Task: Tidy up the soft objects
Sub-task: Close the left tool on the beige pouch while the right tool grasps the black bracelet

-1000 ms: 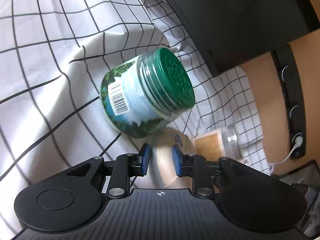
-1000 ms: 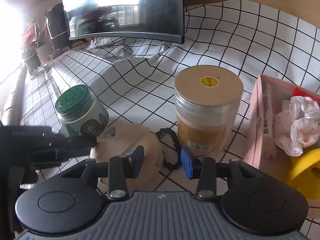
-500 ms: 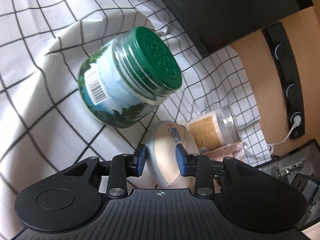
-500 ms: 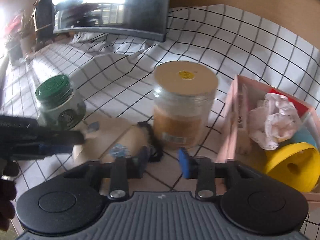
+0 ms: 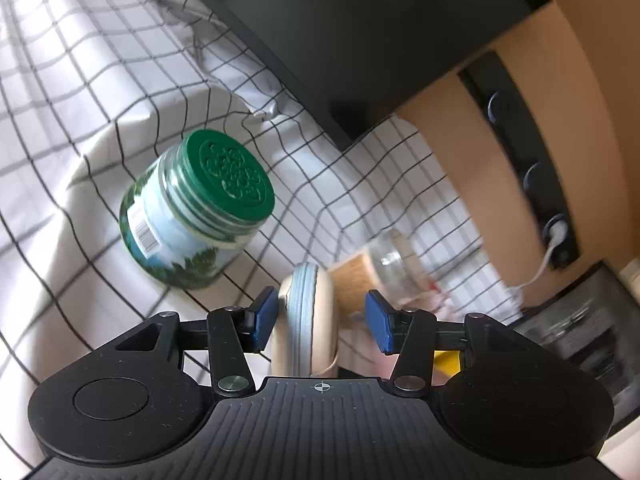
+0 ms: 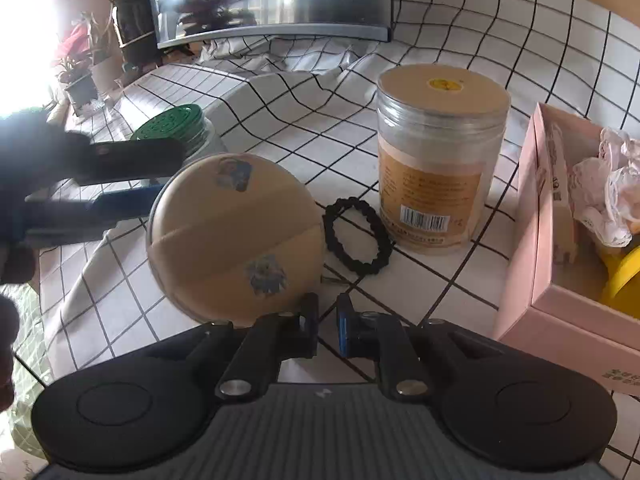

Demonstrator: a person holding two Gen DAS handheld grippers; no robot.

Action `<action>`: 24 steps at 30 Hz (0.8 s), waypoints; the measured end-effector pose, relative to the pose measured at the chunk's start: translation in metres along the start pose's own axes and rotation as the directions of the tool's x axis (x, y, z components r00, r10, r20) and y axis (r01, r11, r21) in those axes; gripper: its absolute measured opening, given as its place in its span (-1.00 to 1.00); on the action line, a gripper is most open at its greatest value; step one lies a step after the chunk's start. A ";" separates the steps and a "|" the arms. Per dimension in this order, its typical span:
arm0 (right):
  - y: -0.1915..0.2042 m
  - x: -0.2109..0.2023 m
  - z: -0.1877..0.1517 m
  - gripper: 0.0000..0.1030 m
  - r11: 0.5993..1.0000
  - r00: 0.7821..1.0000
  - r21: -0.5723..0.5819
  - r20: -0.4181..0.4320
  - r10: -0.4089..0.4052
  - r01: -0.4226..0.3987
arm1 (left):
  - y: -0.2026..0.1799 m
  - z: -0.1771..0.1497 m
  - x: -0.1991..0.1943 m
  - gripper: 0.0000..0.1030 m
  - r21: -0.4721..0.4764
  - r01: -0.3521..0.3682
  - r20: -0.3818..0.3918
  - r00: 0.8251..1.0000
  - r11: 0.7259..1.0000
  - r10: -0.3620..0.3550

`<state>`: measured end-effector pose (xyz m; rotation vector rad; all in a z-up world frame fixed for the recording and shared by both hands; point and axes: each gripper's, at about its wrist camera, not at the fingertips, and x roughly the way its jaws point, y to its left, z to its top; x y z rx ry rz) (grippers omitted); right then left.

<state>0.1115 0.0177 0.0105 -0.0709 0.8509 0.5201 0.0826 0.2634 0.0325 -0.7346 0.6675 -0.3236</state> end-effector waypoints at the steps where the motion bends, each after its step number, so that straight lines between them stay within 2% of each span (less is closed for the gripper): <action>1: 0.000 -0.001 -0.001 -0.78 1.000 1.000 -0.005 0.000 0.001 -0.001 | -0.001 0.002 0.003 0.02 0.004 -0.020 -0.007 1.000 1.000 0.021; 3: -0.001 -0.001 0.000 -0.78 1.000 1.000 -0.005 -0.002 0.008 -0.008 | 0.000 0.006 0.009 0.01 0.000 -0.046 -0.027 0.999 0.999 0.046; 4: -0.002 0.000 0.000 -0.77 1.000 1.000 -0.007 -0.003 0.015 -0.015 | 0.001 0.008 0.014 0.00 -0.009 -0.049 -0.083 0.995 0.999 0.048; 6: -0.001 0.000 0.000 -0.77 1.000 1.000 -0.017 -0.002 0.020 -0.020 | 0.001 0.001 0.031 -0.01 -0.008 -0.068 -0.238 0.969 0.998 0.064; 7: 0.002 0.000 0.000 -0.77 0.999 1.000 -0.026 -0.001 0.020 -0.020 | -0.004 -0.006 0.037 0.00 0.034 -0.093 -0.264 0.960 0.995 0.099; 9: 0.006 0.001 -0.001 -0.77 0.998 1.000 -0.053 0.004 0.020 -0.020 | -0.013 -0.015 0.041 0.02 0.087 -0.094 -0.244 0.963 0.992 0.112; 13: 0.013 0.000 -0.004 -0.77 0.995 1.000 -0.095 0.012 0.028 -0.027 | -0.010 -0.011 0.036 0.02 0.029 -0.069 -0.162 0.984 0.997 0.073; 17: 0.016 -0.002 -0.003 -0.76 0.993 1.000 -0.116 0.009 0.023 -0.022 | -0.005 -0.004 0.027 0.02 0.017 -0.115 -0.097 0.989 0.993 0.116; 20: 0.019 -0.012 0.001 -0.56 0.984 0.997 -0.175 0.070 -0.022 0.034 | -0.005 0.000 0.030 -0.01 0.020 -0.152 -0.070 0.986 0.988 0.153; 22: 0.020 -0.013 0.008 -0.31 0.972 0.995 -0.226 0.086 -0.047 0.065 | -0.005 0.001 0.034 -0.05 0.020 -0.165 -0.063 0.984 0.986 0.166; 24: 0.021 -0.007 0.015 -0.29 0.957 0.996 -0.279 0.073 -0.053 0.072 | -0.003 0.003 0.034 -0.05 0.002 -0.162 -0.067 0.985 0.987 0.162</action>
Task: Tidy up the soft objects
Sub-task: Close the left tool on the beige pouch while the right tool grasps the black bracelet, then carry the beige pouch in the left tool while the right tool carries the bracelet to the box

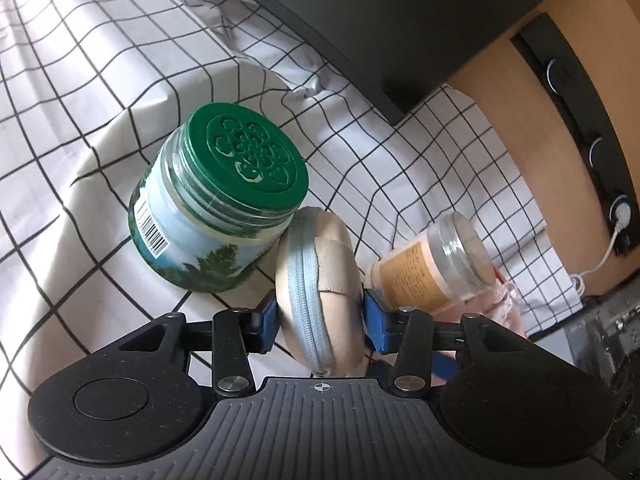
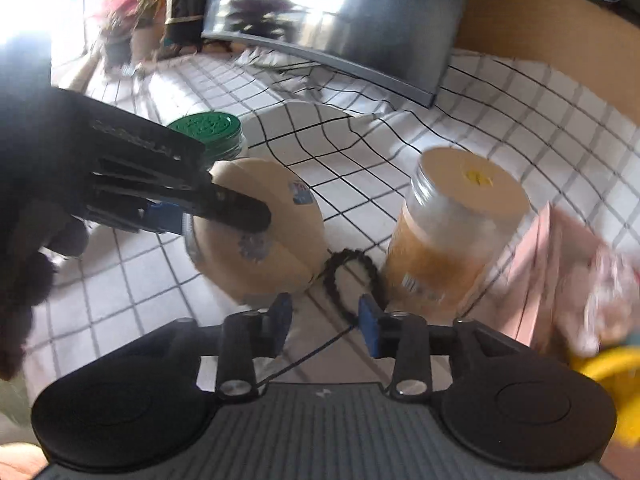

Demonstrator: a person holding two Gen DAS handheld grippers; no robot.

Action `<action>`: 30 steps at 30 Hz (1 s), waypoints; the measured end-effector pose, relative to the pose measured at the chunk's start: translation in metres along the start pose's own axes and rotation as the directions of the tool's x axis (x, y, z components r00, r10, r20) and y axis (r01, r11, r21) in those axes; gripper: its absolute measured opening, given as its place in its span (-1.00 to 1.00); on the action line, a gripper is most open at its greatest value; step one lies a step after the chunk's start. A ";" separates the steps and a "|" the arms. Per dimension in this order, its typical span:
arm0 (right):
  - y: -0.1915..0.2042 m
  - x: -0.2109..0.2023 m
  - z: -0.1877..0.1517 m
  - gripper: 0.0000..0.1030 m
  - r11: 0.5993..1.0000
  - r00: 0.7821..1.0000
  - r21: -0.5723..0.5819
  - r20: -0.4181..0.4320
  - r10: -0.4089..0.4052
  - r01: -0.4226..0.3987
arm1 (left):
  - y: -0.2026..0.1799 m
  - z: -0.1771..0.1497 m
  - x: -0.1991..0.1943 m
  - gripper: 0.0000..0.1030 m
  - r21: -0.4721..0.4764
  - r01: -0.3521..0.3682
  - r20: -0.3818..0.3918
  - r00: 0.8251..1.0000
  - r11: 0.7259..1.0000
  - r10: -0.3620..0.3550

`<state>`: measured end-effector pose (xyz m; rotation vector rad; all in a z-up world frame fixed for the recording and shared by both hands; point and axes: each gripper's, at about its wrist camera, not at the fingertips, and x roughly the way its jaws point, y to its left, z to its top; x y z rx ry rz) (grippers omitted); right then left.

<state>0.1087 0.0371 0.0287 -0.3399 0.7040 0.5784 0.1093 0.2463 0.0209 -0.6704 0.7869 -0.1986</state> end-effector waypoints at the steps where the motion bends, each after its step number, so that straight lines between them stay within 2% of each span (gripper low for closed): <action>1: -0.001 0.006 0.003 -0.29 1.000 1.000 -0.021 -0.019 0.011 -0.011 | 0.001 0.000 -0.001 -0.05 -0.008 0.001 -0.009 1.000 1.000 -0.001; 4: -0.010 0.025 0.013 -0.29 0.997 0.994 -0.003 -0.081 0.075 -0.075 | 0.003 -0.001 -0.007 -0.10 -0.015 -0.004 -0.015 1.000 1.000 0.003; 8: -0.024 0.043 0.023 -0.33 0.991 0.984 0.092 -0.138 0.113 -0.101 | 0.000 -0.005 -0.014 -0.11 -0.011 -0.028 -0.025 0.999 1.000 0.028; 9: -0.027 0.045 0.026 -0.49 0.988 0.981 0.110 -0.148 0.122 -0.106 | 0.000 -0.005 -0.016 -0.11 -0.011 -0.033 -0.028 0.999 0.999 0.032; 10: -0.029 0.046 0.029 -0.77 0.987 0.978 0.121 -0.163 0.127 -0.108 | -0.001 -0.006 -0.019 -0.12 -0.009 -0.037 -0.028 0.999 0.999 0.037; 11: -0.030 0.047 0.032 -0.84 0.984 0.974 0.134 -0.178 0.140 -0.117 | -0.002 -0.006 -0.021 -0.13 -0.003 -0.037 -0.024 0.999 0.999 0.037; 15: -0.034 0.043 0.038 -0.85 0.969 0.961 0.196 -0.201 0.190 -0.151 | -0.011 -0.005 -0.036 -0.15 0.058 -0.074 -0.004 0.997 0.996 0.075; 20: -0.035 0.021 0.063 -0.85 0.952 0.967 0.245 -0.131 0.219 -0.183 | -0.023 0.000 -0.055 -0.15 0.119 -0.104 0.035 0.994 0.987 0.100; 26: -0.039 -0.032 0.109 -0.85 0.955 0.978 0.216 -0.004 0.210 -0.204 | -0.053 0.018 -0.086 -0.15 0.179 -0.119 0.147 0.985 0.977 0.093; 30: -0.050 -0.069 0.135 -0.85 0.960 0.981 0.204 0.067 0.181 -0.191 | -0.083 0.036 -0.097 -0.15 0.263 -0.158 0.195 0.975 0.952 0.107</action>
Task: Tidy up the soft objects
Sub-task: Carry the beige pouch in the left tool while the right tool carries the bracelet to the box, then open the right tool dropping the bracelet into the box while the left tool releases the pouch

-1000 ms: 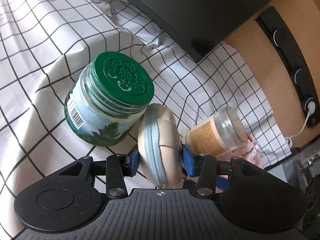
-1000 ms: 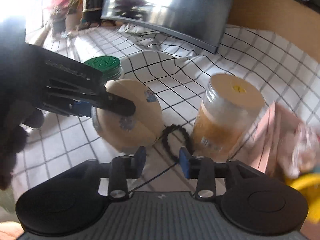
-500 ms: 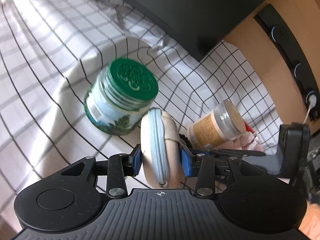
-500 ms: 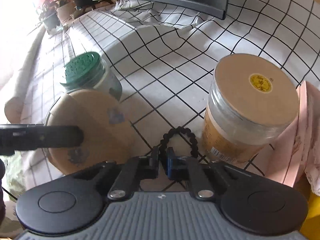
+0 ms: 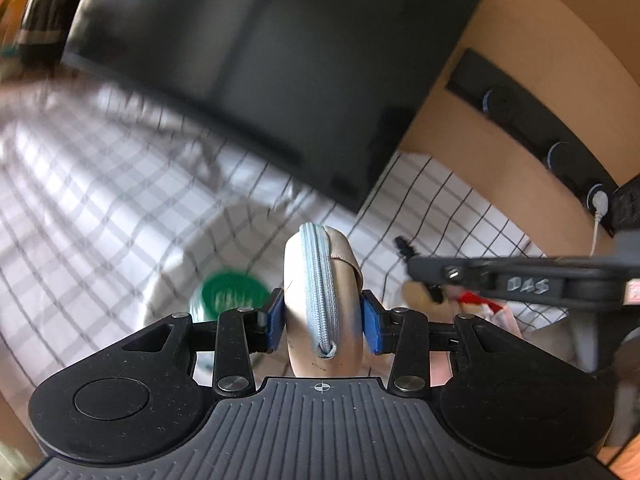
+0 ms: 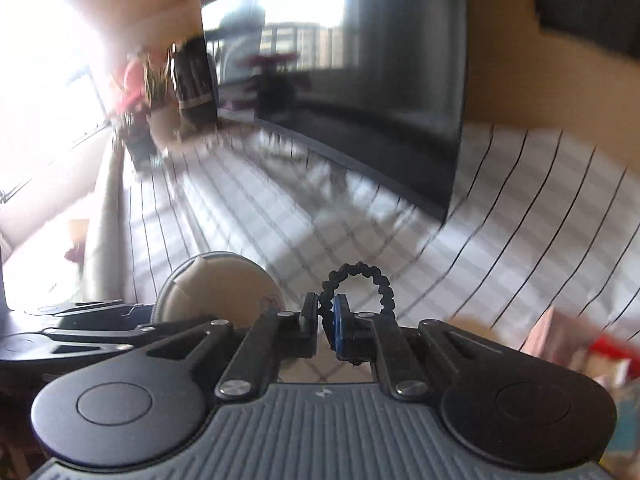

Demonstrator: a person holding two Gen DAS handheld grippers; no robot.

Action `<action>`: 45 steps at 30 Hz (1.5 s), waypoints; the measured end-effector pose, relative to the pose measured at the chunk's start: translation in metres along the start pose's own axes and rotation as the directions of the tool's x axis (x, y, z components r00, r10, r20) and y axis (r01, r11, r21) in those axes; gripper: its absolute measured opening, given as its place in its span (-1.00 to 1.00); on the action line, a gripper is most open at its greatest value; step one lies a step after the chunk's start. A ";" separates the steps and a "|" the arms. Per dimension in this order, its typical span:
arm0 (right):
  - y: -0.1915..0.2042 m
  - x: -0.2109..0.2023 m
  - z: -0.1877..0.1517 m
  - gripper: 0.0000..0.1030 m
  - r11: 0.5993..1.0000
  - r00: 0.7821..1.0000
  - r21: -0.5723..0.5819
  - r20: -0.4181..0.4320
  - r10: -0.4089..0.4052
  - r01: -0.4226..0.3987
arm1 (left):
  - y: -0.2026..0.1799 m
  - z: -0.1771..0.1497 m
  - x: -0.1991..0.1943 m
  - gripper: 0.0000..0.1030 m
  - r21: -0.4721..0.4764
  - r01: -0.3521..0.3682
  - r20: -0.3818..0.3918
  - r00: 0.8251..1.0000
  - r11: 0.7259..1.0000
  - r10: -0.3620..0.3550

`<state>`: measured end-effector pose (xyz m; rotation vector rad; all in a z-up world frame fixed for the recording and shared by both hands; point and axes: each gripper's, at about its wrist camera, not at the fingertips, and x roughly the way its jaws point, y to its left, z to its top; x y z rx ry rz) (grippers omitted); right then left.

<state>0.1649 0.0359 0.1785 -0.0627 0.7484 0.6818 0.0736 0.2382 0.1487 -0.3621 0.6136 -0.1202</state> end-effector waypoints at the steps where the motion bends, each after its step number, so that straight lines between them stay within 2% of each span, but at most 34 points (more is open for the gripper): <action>1: -0.001 -0.011 0.006 -0.85 1.000 1.000 -0.002 0.020 -0.004 0.004 | -0.006 0.007 -0.003 -0.15 0.020 -0.003 0.012 1.000 1.000 0.002; 5: -0.004 -0.055 0.023 -0.84 0.999 0.993 -0.022 0.107 -0.041 0.044 | -0.036 0.031 -0.014 -0.15 0.096 0.010 0.060 0.998 0.995 -0.016; 8: -0.014 -0.087 0.023 -0.85 0.997 0.984 -0.011 0.160 -0.078 0.080 | -0.062 0.040 -0.014 -0.15 0.142 0.051 0.071 0.996 0.989 -0.062; 15: -0.067 -0.144 0.002 -0.84 0.977 0.955 0.100 0.214 -0.207 0.189 | -0.128 0.038 0.010 -0.15 0.231 0.198 0.006 0.979 0.953 -0.205; 19: -0.106 -0.170 -0.019 -0.84 0.950 0.932 0.187 0.221 -0.287 0.248 | -0.158 0.026 0.035 -0.15 0.229 0.305 -0.067 0.952 0.924 -0.298; 24: -0.148 -0.179 -0.044 -0.84 0.912 0.907 0.283 0.217 -0.362 0.296 | -0.184 -0.001 0.082 -0.15 0.163 0.406 -0.183 0.908 0.899 -0.377; 27: -0.172 -0.168 -0.062 -0.84 0.893 0.908 0.348 0.197 -0.369 0.287 | -0.196 -0.014 0.113 -0.15 0.113 0.443 -0.249 0.879 0.889 -0.406; 29: -0.189 -0.155 -0.075 -0.84 0.878 0.918 0.399 0.176 -0.356 0.264 | -0.202 -0.020 0.136 -0.15 0.080 0.461 -0.283 0.861 0.884 -0.423; 32: -0.213 -0.128 -0.085 -0.84 0.852 0.935 0.470 0.136 -0.327 0.229 | -0.205 -0.026 0.174 -0.14 0.071 0.458 -0.339 0.847 0.886 -0.410; 34: -0.227 -0.110 -0.092 -0.84 0.833 0.945 0.507 0.100 -0.313 0.222 | -0.203 -0.027 0.196 -0.05 0.076 0.422 -0.375 0.851 0.903 -0.366; 36: -0.235 -0.093 -0.098 -0.84 0.820 0.952 0.526 0.064 -0.300 0.223 | -0.199 -0.022 0.207 0.03 0.084 0.395 -0.369 0.865 0.915 -0.340; 38: -0.242 -0.074 -0.104 -0.84 0.812 0.958 0.537 0.024 -0.286 0.229 | -0.201 -0.019 0.211 0.02 0.160 0.359 -0.357 0.890 0.920 -0.285; 40: -0.248 -0.054 -0.109 -0.83 0.804 0.959 0.542 -0.010 -0.284 0.244 | -0.203 -0.017 0.215 -0.02 0.250 0.295 -0.343 0.918 0.922 -0.201; 41: -0.250 -0.051 -0.110 -0.83 0.803 0.959 0.545 -0.011 -0.284 0.243 | -0.201 -0.017 0.215 0.02 0.267 0.293 -0.333 0.922 0.918 -0.197; 45: -0.255 -0.040 -0.114 -0.83 0.791 0.949 0.539 -0.059 -0.309 0.291 | -0.192 -0.006 0.203 -0.04 0.247 0.299 -0.289 0.931 0.922 -0.225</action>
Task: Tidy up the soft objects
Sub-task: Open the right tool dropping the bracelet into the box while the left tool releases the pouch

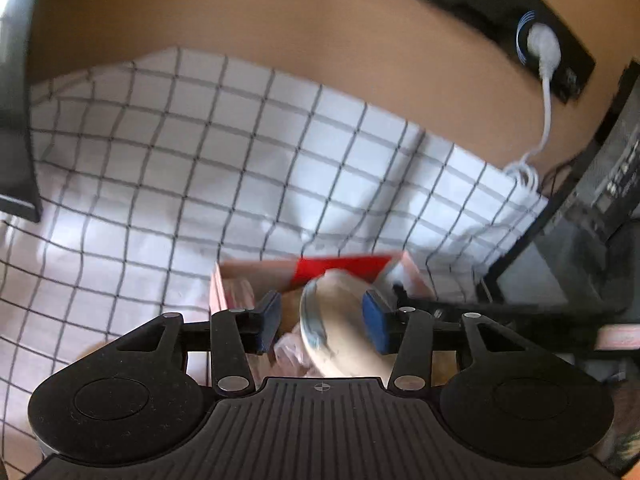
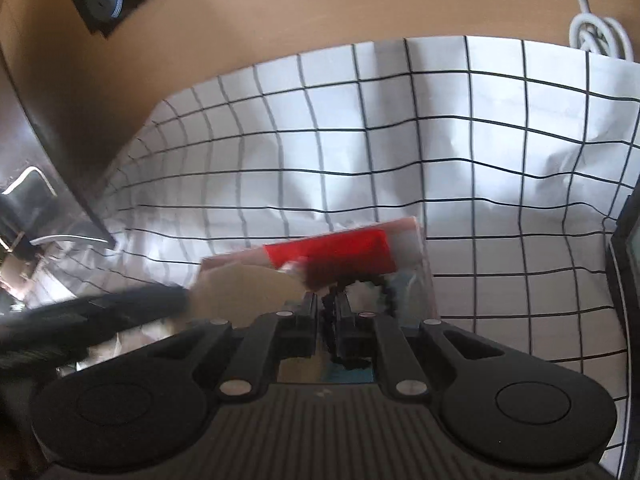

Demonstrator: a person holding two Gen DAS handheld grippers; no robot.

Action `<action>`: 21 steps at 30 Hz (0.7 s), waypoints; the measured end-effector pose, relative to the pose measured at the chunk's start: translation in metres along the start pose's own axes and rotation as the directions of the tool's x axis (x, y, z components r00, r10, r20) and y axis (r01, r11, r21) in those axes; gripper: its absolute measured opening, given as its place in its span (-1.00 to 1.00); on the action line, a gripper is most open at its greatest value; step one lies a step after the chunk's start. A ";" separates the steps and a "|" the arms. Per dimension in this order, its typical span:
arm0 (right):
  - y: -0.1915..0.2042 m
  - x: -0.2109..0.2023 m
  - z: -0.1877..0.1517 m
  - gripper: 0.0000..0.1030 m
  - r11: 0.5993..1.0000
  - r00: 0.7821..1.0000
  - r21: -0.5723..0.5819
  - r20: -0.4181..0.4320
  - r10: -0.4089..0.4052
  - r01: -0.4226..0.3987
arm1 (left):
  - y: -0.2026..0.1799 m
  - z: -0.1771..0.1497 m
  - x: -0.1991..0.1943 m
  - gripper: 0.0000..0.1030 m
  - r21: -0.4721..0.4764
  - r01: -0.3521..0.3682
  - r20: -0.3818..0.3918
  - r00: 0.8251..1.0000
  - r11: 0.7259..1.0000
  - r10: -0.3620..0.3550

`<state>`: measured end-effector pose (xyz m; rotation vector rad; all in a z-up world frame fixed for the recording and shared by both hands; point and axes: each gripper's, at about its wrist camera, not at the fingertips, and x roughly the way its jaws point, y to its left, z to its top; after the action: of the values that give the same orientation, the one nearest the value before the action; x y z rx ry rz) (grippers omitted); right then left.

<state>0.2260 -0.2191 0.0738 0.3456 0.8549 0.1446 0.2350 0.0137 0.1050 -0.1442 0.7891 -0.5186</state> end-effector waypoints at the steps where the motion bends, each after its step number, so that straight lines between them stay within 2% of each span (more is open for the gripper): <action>1: -0.002 0.001 -0.001 -0.83 1.000 1.000 0.011 -0.012 -0.005 0.005 | 0.001 0.001 -0.007 -0.04 -0.002 0.013 0.018 1.000 1.000 -0.013; 3: -0.007 -0.001 -0.002 -0.80 0.999 1.000 0.051 -0.027 0.009 -0.008 | 0.000 0.002 -0.011 -0.04 -0.005 0.059 0.022 0.998 0.998 -0.059; 5: -0.008 -0.010 -0.005 -0.65 0.997 1.000 0.074 -0.022 0.019 -0.017 | -0.006 0.000 -0.009 -0.04 0.020 0.093 -0.004 0.996 0.995 -0.093; 6: -0.006 -0.017 -0.007 -0.50 0.997 1.000 0.074 -0.013 0.007 -0.006 | -0.010 -0.002 -0.005 -0.04 0.041 0.089 -0.018 0.996 0.995 -0.088; 8: -0.002 -0.033 -0.013 -0.32 0.997 0.999 0.070 0.014 -0.029 0.028 | -0.020 -0.007 0.006 -0.04 0.095 0.048 -0.065 0.997 0.994 -0.042; 10: 0.003 -0.050 -0.022 -0.06 0.996 0.998 0.067 0.041 -0.058 0.055 | -0.028 -0.015 0.016 -0.02 0.177 -0.018 -0.096 0.995 0.984 0.035; 12: 0.007 -0.064 -0.031 0.06 0.994 0.994 0.068 0.064 -0.087 0.083 | -0.027 -0.020 0.013 0.00 0.202 -0.015 -0.074 0.997 0.979 0.031; 14: 0.014 -0.078 -0.040 0.08 0.991 0.990 0.080 0.086 -0.115 0.109 | -0.020 -0.020 0.005 -0.07 0.171 0.008 -0.078 0.997 0.985 0.006; 17: 0.024 -0.095 -0.054 0.17 0.984 0.982 0.116 0.116 -0.148 0.135 | -0.007 -0.023 -0.025 -0.07 0.123 0.062 -0.025 0.998 0.990 -0.059; 21: 0.047 -0.108 -0.080 0.28 0.973 0.969 0.145 0.143 -0.200 0.179 | 0.005 -0.042 -0.070 -0.07 0.091 0.099 0.051 0.993 0.991 -0.104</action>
<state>0.0953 -0.1843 0.1193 0.3908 0.7386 -0.1167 0.1663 0.0551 0.1187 -0.1168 0.7056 -0.6420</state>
